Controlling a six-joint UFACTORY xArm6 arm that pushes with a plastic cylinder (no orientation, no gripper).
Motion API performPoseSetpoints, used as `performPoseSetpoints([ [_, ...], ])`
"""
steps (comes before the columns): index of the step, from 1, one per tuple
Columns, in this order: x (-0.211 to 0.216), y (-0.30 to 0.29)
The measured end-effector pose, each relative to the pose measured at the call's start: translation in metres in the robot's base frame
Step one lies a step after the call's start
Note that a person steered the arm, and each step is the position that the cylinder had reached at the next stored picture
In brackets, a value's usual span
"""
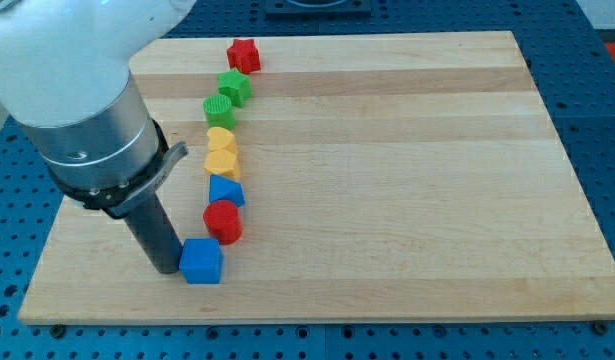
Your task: Nudge the heartgreen circle and the green star to the right slightly
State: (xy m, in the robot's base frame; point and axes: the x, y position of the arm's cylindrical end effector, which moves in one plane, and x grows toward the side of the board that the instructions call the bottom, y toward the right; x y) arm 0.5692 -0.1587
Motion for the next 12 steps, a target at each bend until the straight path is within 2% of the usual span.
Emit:
performPoseSetpoints([
  [1, -0.007, -0.015],
  [2, -0.066, -0.043],
  [3, -0.112, -0.039],
  [6, -0.171, 0.004],
  [7, -0.177, 0.014],
  [9, -0.153, -0.006],
  [10, -0.125, -0.005],
  [12, -0.125, -0.001],
])
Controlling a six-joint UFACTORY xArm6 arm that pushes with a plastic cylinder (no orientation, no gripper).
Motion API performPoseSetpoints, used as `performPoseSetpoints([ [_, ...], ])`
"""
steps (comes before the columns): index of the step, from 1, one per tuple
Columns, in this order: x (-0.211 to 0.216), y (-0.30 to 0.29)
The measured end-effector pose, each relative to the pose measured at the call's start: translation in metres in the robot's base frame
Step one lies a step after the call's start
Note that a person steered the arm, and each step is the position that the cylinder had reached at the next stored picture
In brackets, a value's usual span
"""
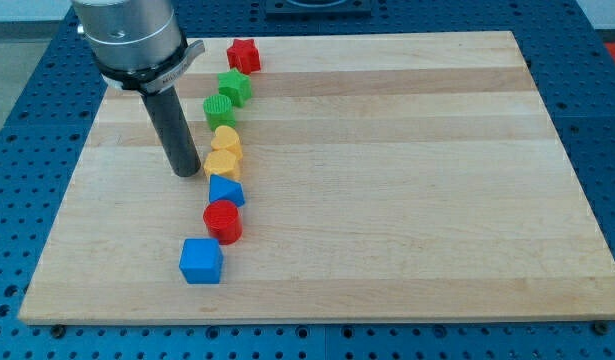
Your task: Nudge the heartgreen circle and the green star to the right slightly
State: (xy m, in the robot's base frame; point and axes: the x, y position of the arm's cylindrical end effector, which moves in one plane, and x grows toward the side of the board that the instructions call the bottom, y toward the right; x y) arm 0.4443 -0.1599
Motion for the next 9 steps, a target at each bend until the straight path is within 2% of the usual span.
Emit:
performPoseSetpoints([
  [3, -0.006, 0.006],
  [4, -0.052, 0.002],
  [5, -0.076, -0.003],
  [8, -0.114, 0.001],
  [9, -0.103, 0.011],
])
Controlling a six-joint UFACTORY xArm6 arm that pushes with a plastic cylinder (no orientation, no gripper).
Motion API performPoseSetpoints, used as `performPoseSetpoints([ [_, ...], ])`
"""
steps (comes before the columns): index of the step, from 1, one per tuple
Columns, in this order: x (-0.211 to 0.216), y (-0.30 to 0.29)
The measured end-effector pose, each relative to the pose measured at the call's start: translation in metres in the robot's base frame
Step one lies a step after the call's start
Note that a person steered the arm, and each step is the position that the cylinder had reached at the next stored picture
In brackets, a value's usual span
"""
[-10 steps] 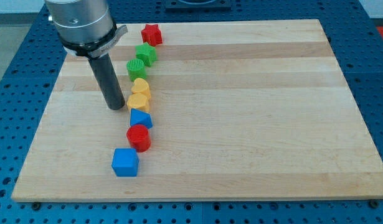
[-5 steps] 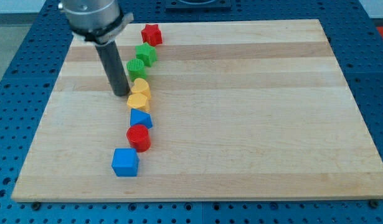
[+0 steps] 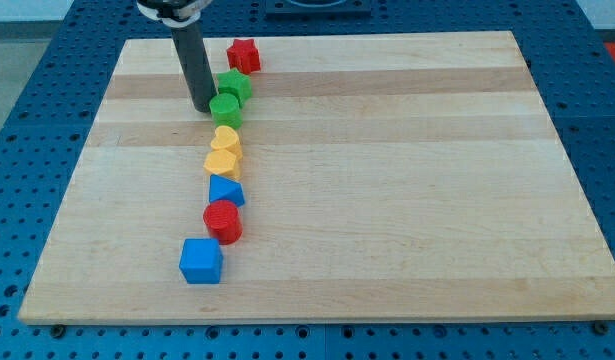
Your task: Nudge the heartgreen circle and the green star to the right slightly
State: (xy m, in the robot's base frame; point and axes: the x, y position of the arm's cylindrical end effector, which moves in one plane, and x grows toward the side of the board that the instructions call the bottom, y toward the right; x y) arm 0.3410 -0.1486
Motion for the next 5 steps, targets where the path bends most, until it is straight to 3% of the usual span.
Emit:
performPoseSetpoints([
  [2, 0.004, -0.005],
  [3, -0.022, -0.018],
  [5, -0.042, 0.023],
])
